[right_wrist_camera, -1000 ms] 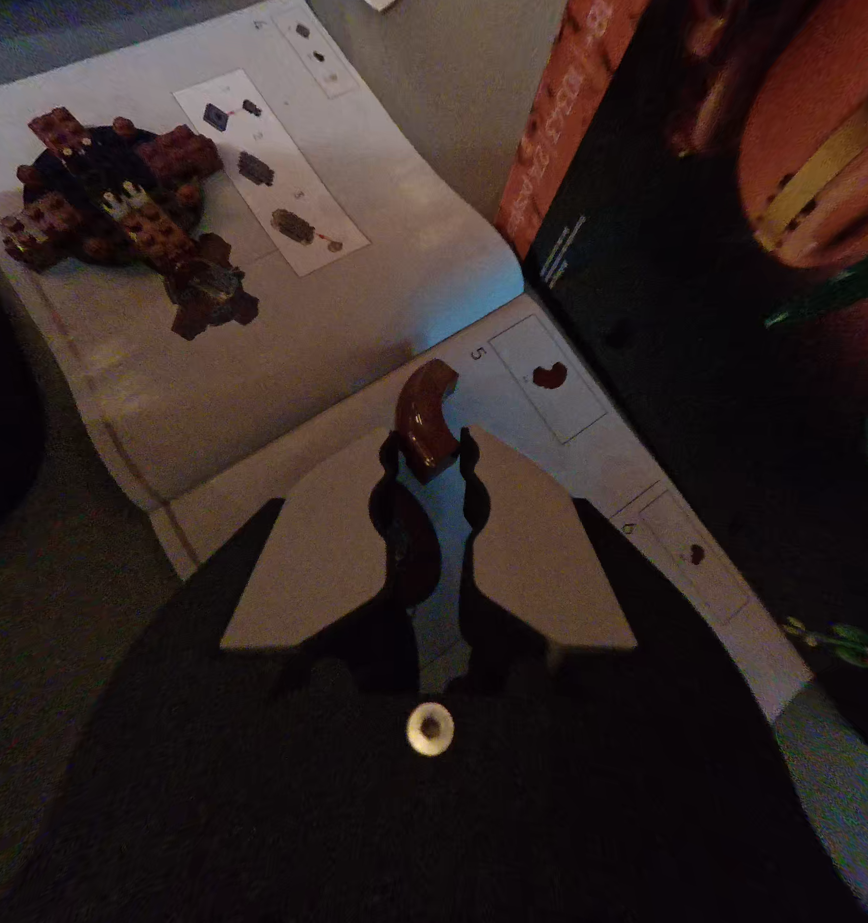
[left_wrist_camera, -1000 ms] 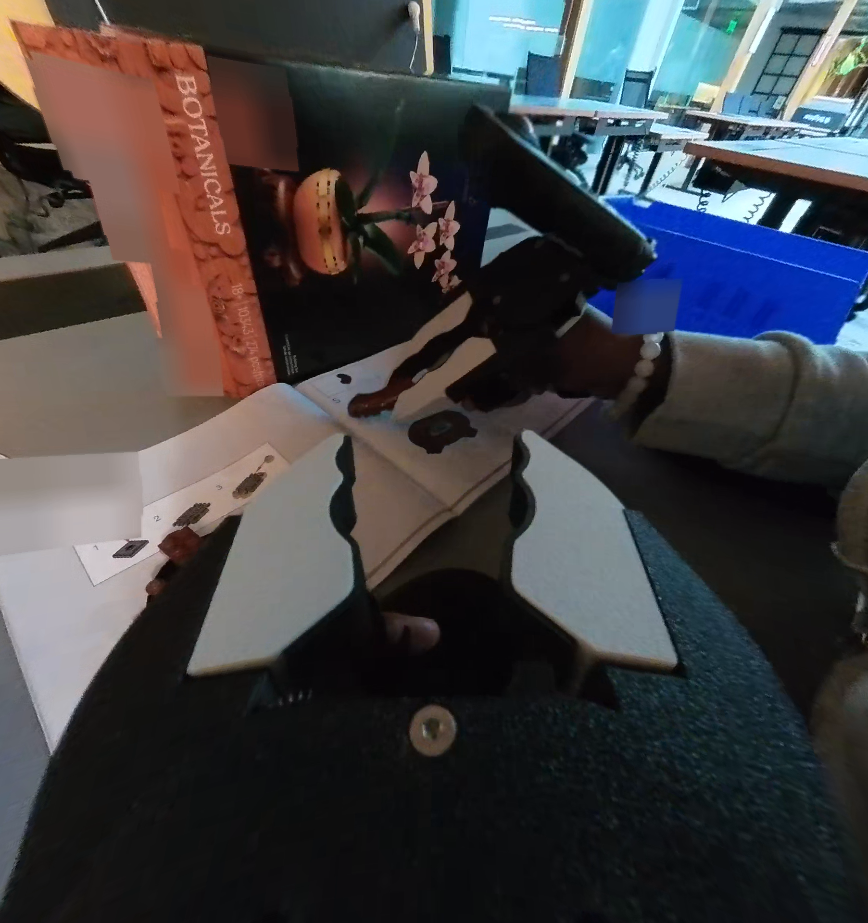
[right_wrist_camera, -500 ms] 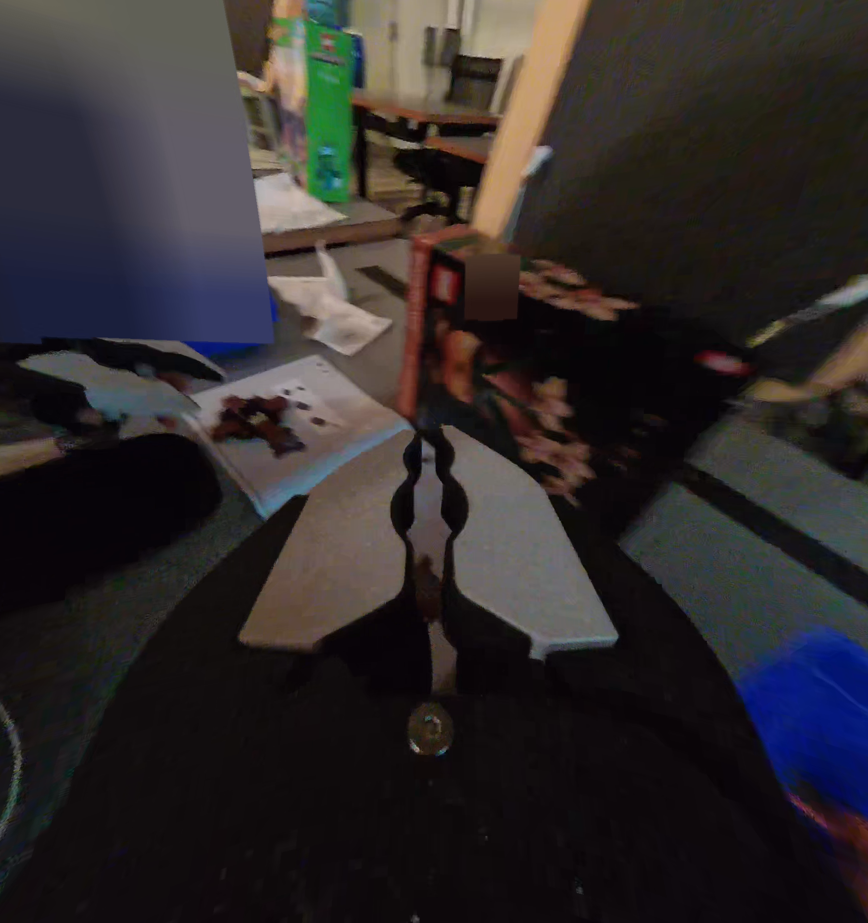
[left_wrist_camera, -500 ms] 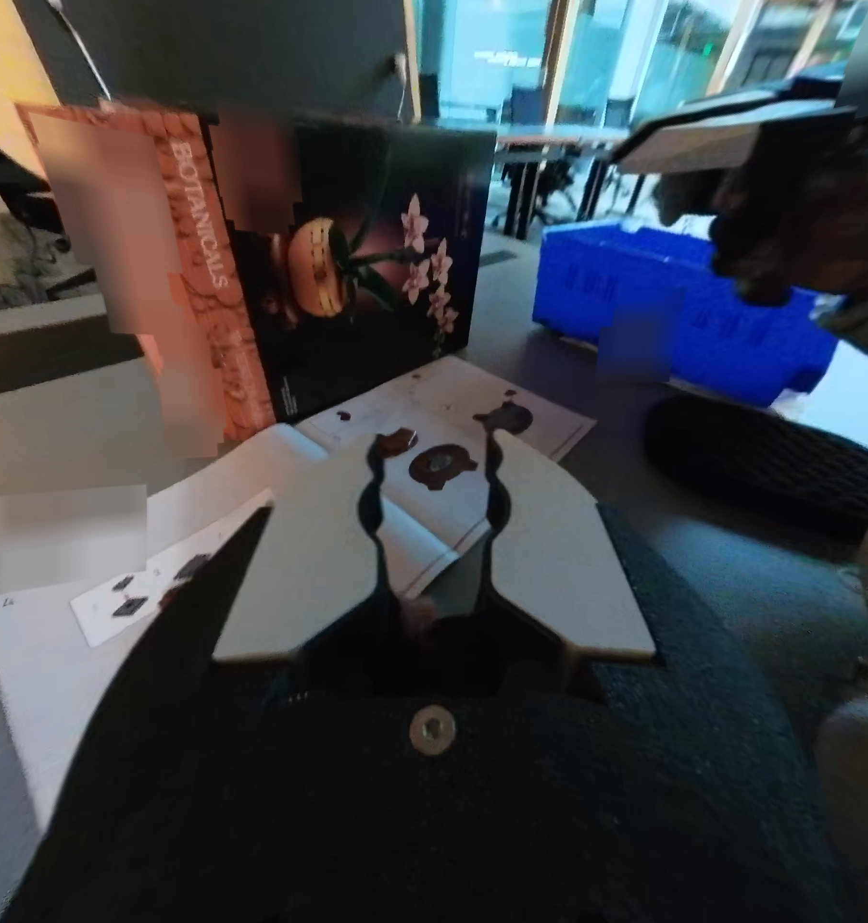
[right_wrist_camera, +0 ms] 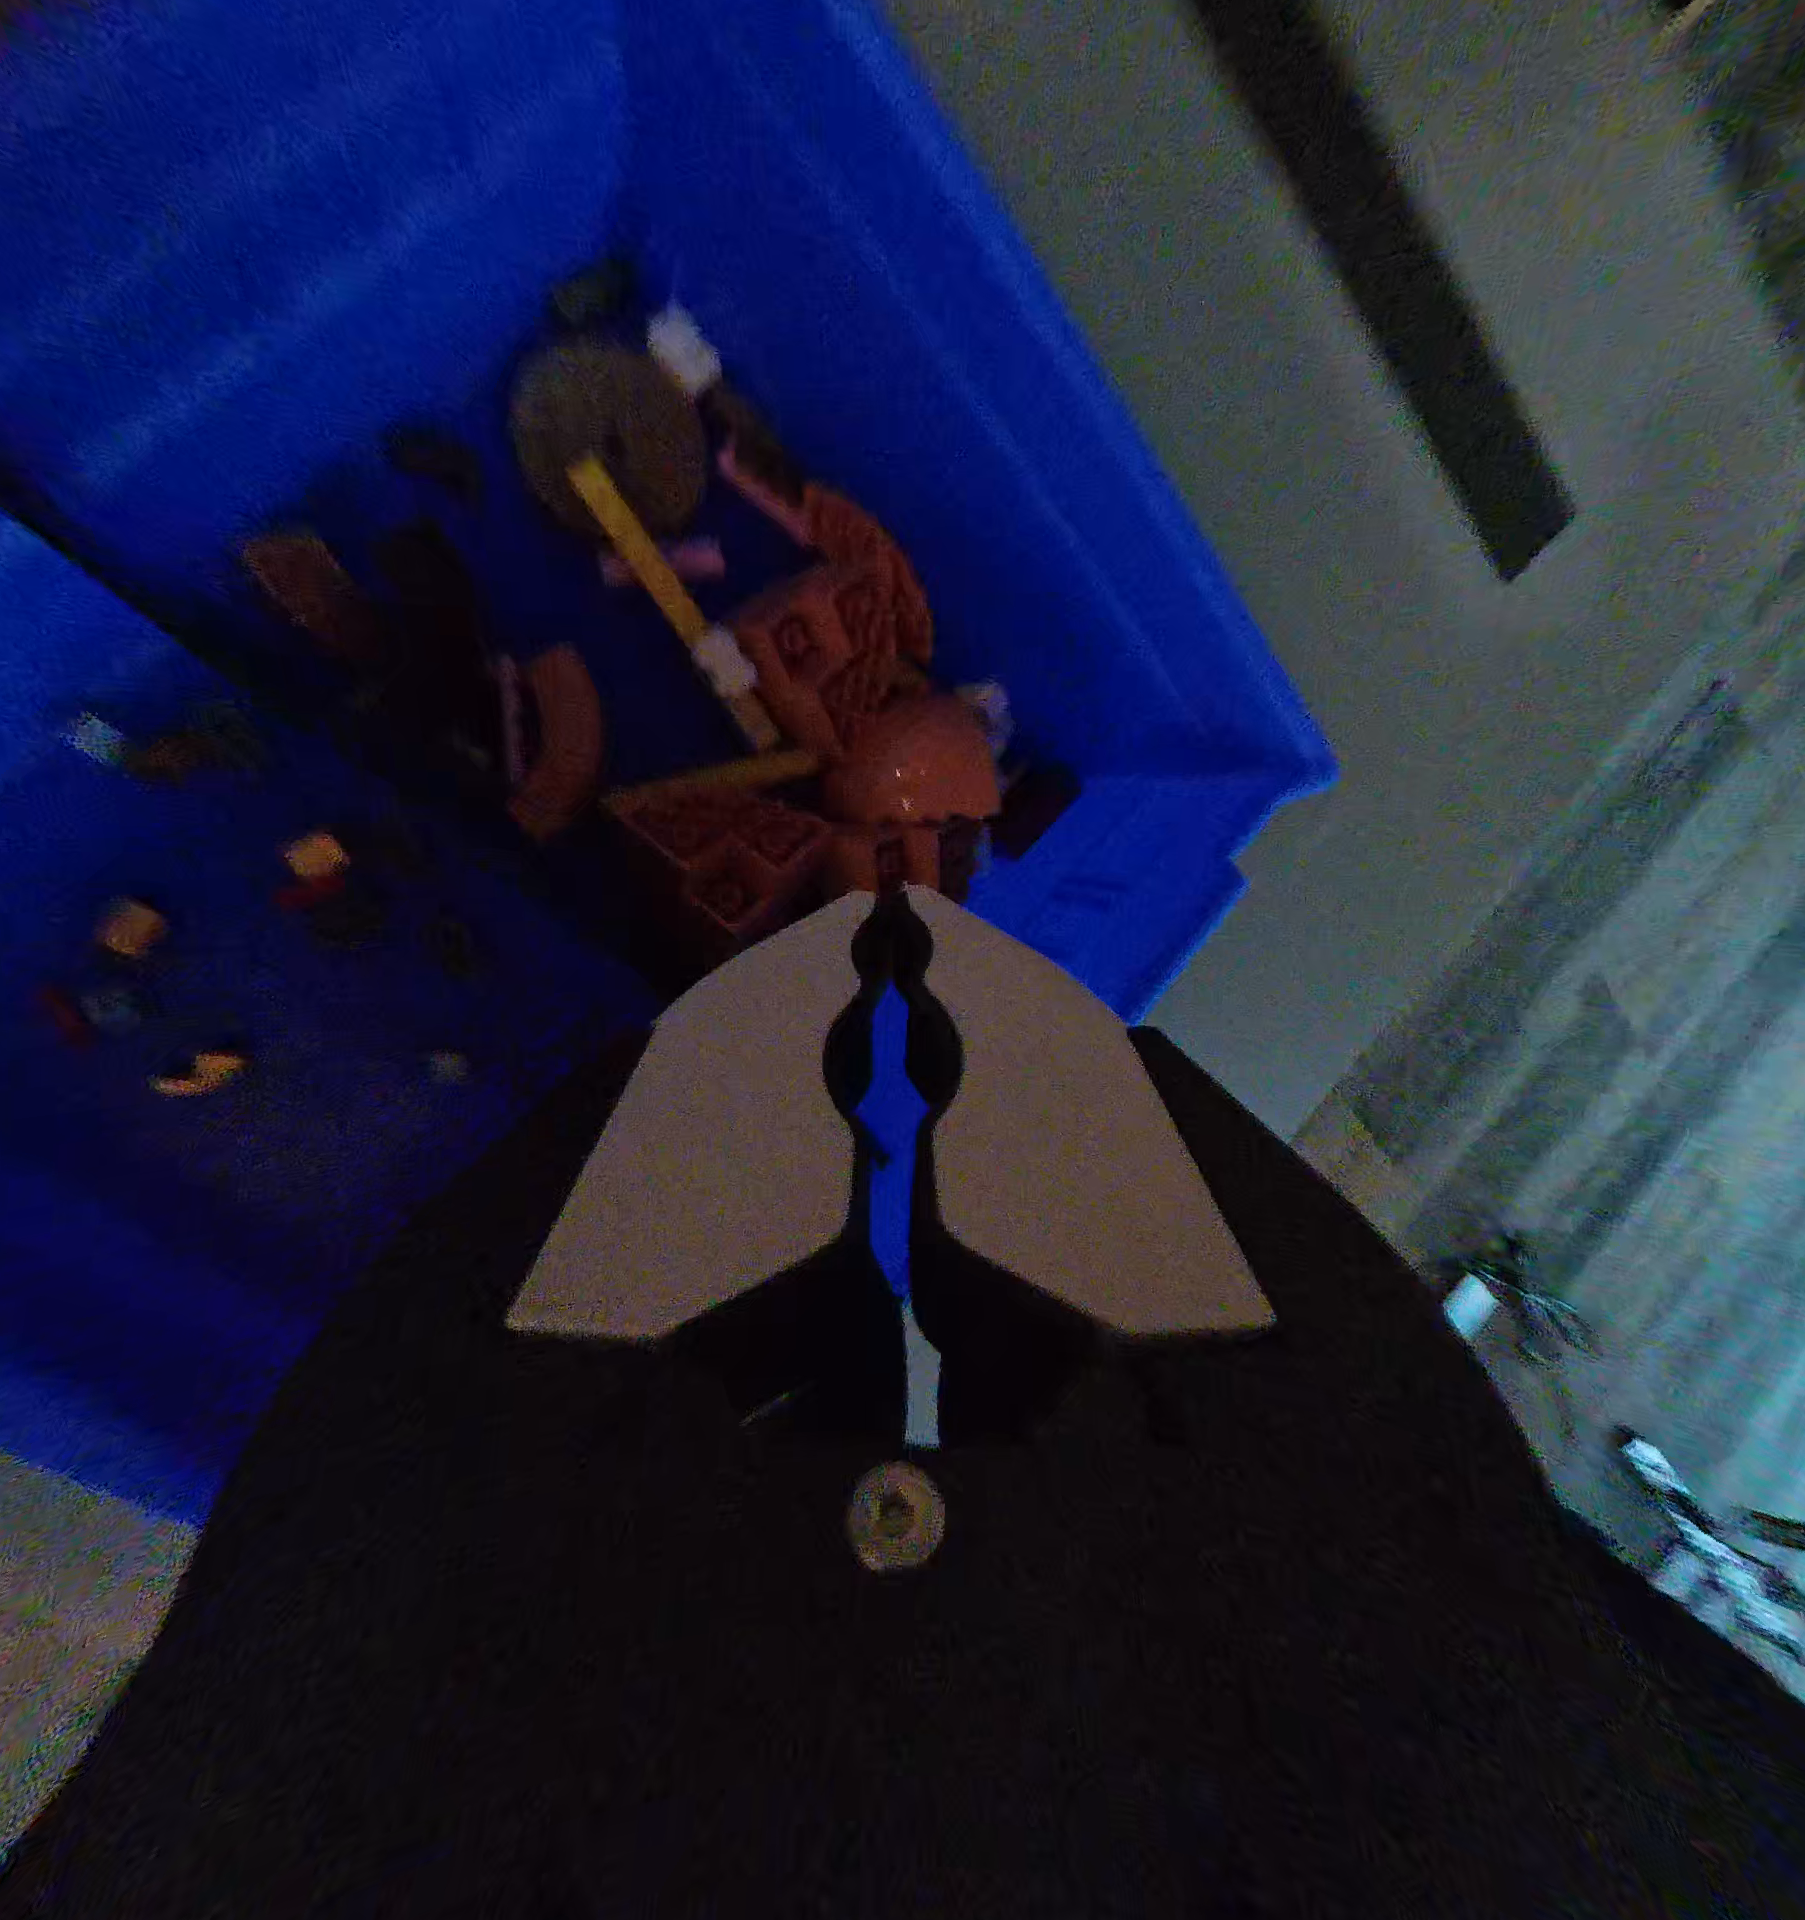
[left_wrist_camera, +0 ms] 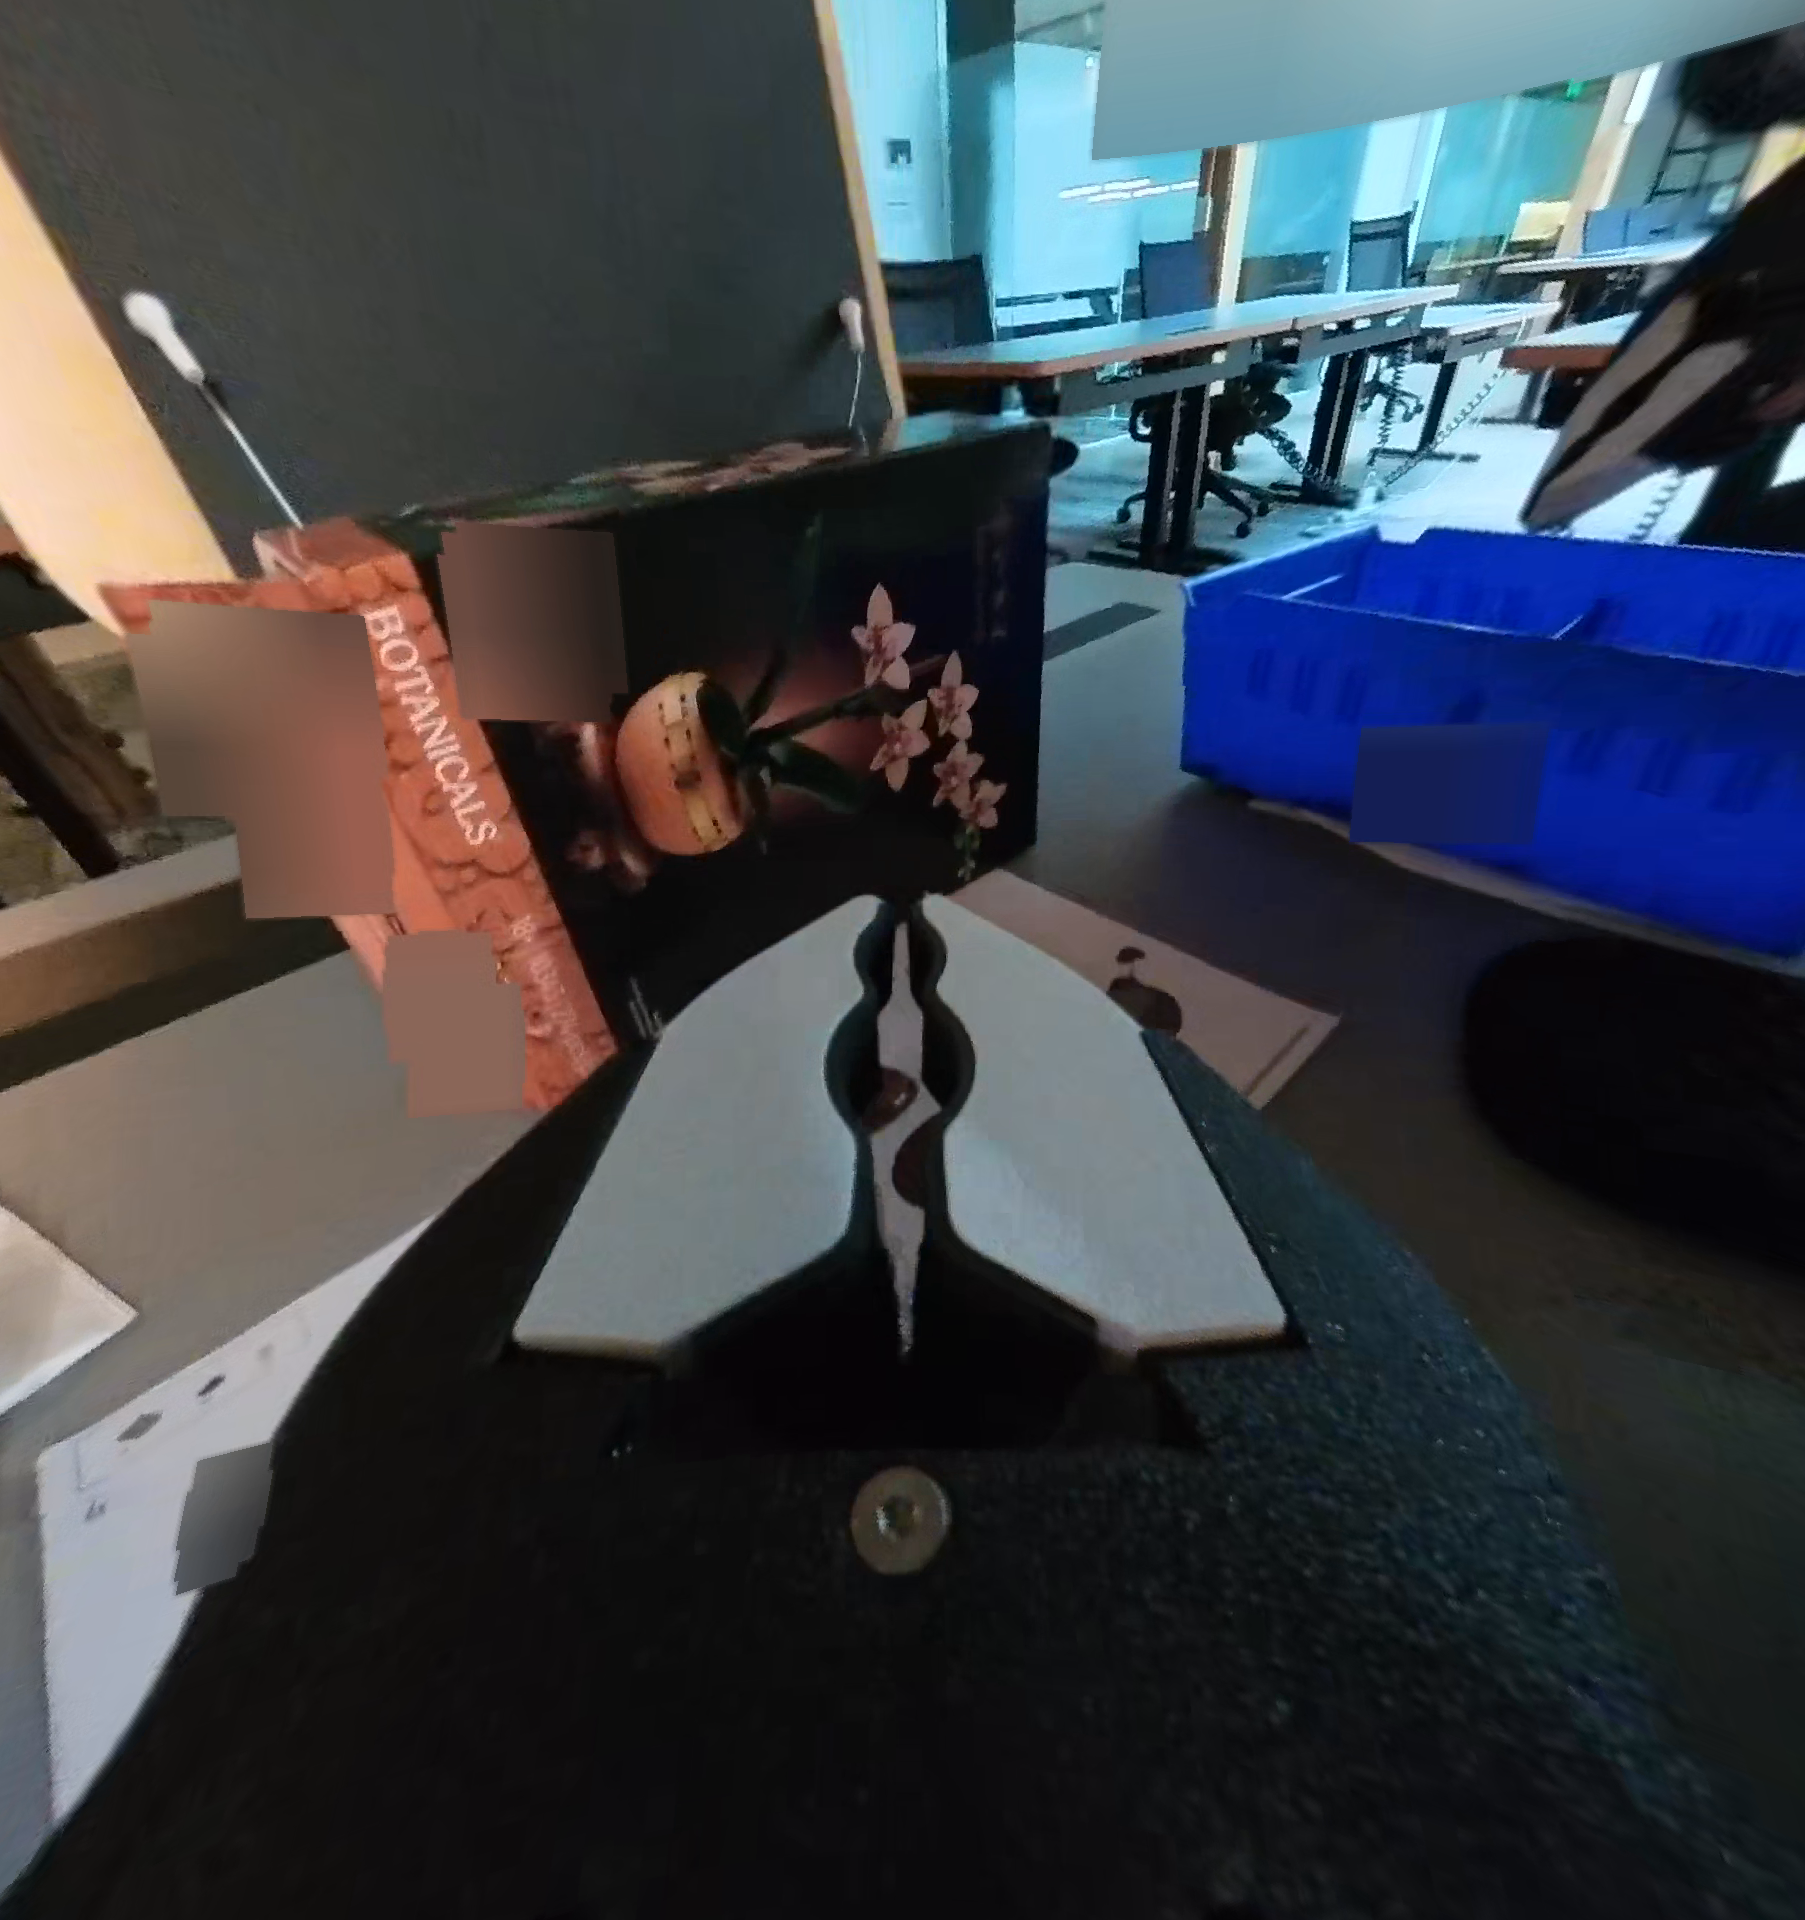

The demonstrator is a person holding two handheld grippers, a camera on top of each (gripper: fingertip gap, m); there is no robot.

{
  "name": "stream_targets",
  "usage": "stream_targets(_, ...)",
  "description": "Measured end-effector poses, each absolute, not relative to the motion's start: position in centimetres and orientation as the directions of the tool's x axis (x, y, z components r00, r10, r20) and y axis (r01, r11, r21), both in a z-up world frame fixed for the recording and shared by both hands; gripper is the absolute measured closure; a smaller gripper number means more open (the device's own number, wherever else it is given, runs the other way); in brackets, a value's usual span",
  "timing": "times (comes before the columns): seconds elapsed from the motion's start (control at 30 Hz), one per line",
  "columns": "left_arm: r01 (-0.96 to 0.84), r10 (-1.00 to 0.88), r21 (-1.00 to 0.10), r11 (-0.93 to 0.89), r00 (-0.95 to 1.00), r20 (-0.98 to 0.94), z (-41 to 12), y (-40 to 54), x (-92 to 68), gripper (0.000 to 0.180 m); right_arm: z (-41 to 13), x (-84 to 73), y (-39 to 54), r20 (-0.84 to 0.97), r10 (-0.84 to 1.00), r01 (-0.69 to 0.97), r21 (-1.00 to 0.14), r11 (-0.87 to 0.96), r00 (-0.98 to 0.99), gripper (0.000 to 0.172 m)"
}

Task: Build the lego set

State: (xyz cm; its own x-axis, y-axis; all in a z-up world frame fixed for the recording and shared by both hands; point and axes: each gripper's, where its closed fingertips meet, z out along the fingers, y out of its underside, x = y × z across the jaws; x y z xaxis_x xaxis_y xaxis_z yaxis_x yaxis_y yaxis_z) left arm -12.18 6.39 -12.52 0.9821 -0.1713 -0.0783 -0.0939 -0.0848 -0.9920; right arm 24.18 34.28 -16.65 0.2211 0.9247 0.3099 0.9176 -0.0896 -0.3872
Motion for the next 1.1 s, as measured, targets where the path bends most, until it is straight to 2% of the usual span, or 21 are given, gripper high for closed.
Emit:
stream_targets(0.1,-0.127,-0.158,-0.985,-0.121,0.982,-0.107,-12.8,7.3,-11.7,0.177,-19.4,25.1,35.8,0.313,0.95,0.992,-0.124,0.036,0.005,0.172)
stream_targets(0.3,-0.164,-0.143,-0.972,-0.17,0.98,-0.14,-13.1,8.7,-11.4,0.175,-22.5,24.7,33.4,-0.01,0.98,0.98,-0.003,0.198,-0.198,0.172)
stream_targets(0.33,-0.171,-0.139,-0.969,-0.179,0.979,-0.147,-13.2,9.0,-11.5,0.175,-22.6,23.6,33.0,-0.041,0.978,0.978,-0.063,0.2,-0.203,0.172)
stream_targets(0.4,-0.181,-0.135,-0.965,-0.191,0.978,-0.157,-13.3,9.5,-11.6,0.174,-21.8,19.8,30.4,-0.166,0.963,0.943,-0.291,0.159,-0.214,0.172)
stream_targets(0.43,-0.186,-0.135,-0.962,-0.198,0.978,-0.161,-13.4,9.7,-11.6,0.174,-21.4,18.3,29.1,-0.212,0.951,0.92,-0.367,0.135,-0.224,0.165)
stream_targets(0.47,-0.19,-0.134,-0.96,-0.204,0.977,-0.165,-13.5,9.9,-11.6,0.172,-21.5,17.4,28.3,-0.225,0.946,0.911,-0.39,0.132,-0.233,0.151)
stream_targets(0.5,-0.195,-0.132,-0.958,-0.21,0.977,-0.17,-13.6,10.1,-11.6,0.172,-22.1,17.2,28.0,-0.214,0.947,0.916,-0.372,0.149,-0.24,0.143)
stream_targets(0.57,-0.204,-0.135,-0.954,-0.219,0.975,-0.178,-13.7,10.2,-11.5,0.171,-23.7,16.9,28.1,-0.157,0.96,0.929,-0.328,0.171,-0.233,0.142)
stream_targets(0.77,-0.255,-0.134,-0.938,-0.235,0.964,-0.229,-14.1,9.9,-11.5,0.165,-25.1,15.8,27.0,-0.271,0.947,0.948,-0.308,0.085,-0.173,0.143)
stream_targets(0.8,-0.257,-0.134,-0.938,-0.234,0.964,-0.231,-14.1,9.8,-11.5,0.164,-25.1,15.8,26.9,-0.292,0.943,0.953,-0.293,0.071,-0.16,0.145)
stream_targets(0.87,-0.255,-0.134,-0.941,-0.221,0.964,-0.23,-13.9,9.4,-11.6,0.163,-25.2,16.0,26.8,-0.324,0.936,0.967,-0.251,0.053,-0.135,0.157)
stream_targets(0.93,-0.243,-0.138,-0.949,-0.203,0.966,-0.218,-13.7,9.1,-11.6,0.16,-24.6,15.6,27.8,-0.247,0.961,0.959,-0.278,0.055,-0.126,0.158)
stream_targets(1.0,-0.218,-0.151,-0.959,-0.18,0.97,-0.192,-13.3,8.7,-11.3,0.155,-21.6,14.2,28.4,-0.204,0.976,0.903,-0.429,-0.019,-0.077,0.158)
stream_targets(1.03,-0.195,-0.159,-0.967,-0.164,0.973,-0.169,-13.0,8.6,-11.1,0.151,-19.0,13.1,28.6,-0.197,0.979,0.836,-0.545,-0.07,-0.046,0.158)
stream_targets(1.1,-0.116,-0.21,-0.988,-0.101,0.973,-0.093,-12.1,8.6,-10.1,0.144,-12.3,11.1,27.9,-0.215,0.976,0.6,-0.784,-0.157,-0.025,0.158)
